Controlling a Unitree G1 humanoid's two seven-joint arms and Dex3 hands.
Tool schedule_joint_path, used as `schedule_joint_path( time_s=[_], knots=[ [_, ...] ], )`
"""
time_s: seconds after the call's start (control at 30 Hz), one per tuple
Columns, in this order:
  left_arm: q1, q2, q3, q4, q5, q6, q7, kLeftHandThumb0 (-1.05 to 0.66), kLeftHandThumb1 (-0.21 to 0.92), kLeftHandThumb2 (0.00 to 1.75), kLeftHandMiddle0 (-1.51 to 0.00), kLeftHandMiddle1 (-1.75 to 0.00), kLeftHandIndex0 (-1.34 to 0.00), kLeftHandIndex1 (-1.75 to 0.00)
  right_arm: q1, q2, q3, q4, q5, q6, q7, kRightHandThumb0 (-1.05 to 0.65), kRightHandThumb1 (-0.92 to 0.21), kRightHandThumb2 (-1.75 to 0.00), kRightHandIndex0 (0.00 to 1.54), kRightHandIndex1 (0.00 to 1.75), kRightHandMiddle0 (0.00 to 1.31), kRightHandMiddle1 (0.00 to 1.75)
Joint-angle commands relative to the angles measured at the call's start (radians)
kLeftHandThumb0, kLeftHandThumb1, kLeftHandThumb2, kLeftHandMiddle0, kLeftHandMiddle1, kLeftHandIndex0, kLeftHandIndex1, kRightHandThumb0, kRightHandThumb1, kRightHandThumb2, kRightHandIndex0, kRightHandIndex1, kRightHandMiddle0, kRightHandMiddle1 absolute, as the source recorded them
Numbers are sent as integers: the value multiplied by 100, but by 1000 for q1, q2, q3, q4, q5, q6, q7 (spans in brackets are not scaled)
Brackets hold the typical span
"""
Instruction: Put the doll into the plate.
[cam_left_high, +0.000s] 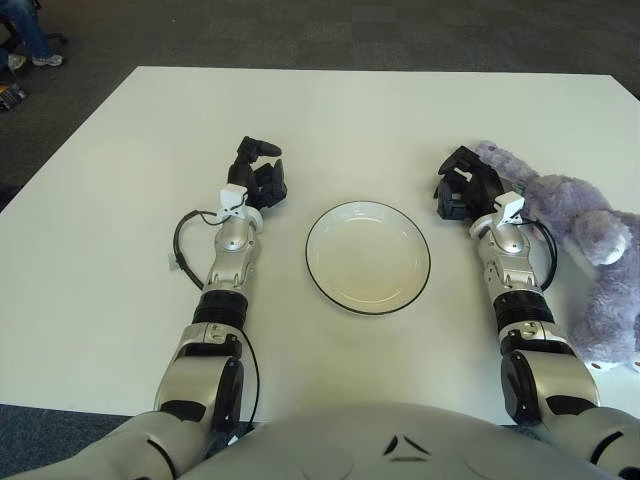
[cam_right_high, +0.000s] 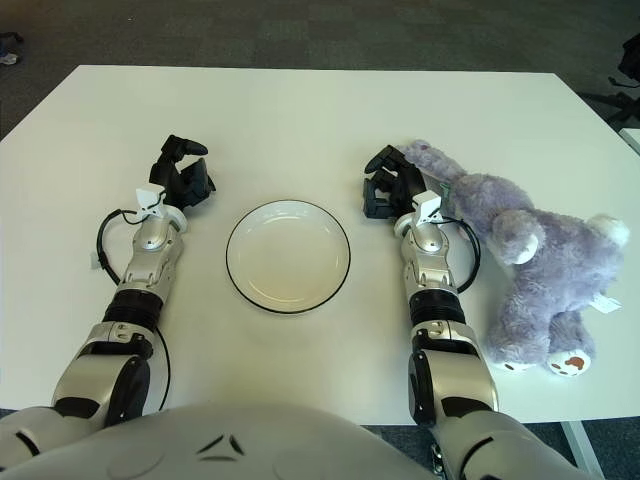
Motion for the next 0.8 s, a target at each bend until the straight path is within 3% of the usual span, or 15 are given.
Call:
schedule_joint_path(
  time_s=[0.0,0.23,0.47,0.77],
  knots=[
    [55,2,-4,32,10,-13,-10,-38,67,87,-89,-173,-35,-175,38,7,6,-48,-25,14,-35,-1,-23,-142,57,175,55,173],
    [53,2,-2,37,8,-12,-12,-38,66,87,-89,-174,-35,-175,62,-2,22,-110,-105,-15,-127,-1,-23,-138,69,175,52,160],
    [53,-2,-1,35,6,-6,-11,-38,66,87,-89,-174,-35,-175,92,-20,45,-205,-223,-28,-224,-1,-30,-133,65,173,38,171],
    [47,-5,-2,41,10,-3,-5,-38,67,87,-89,-174,-35,-175,133,-31,64,-362,-306,25,-270,-1,-37,-123,64,165,31,175]
  ],
)
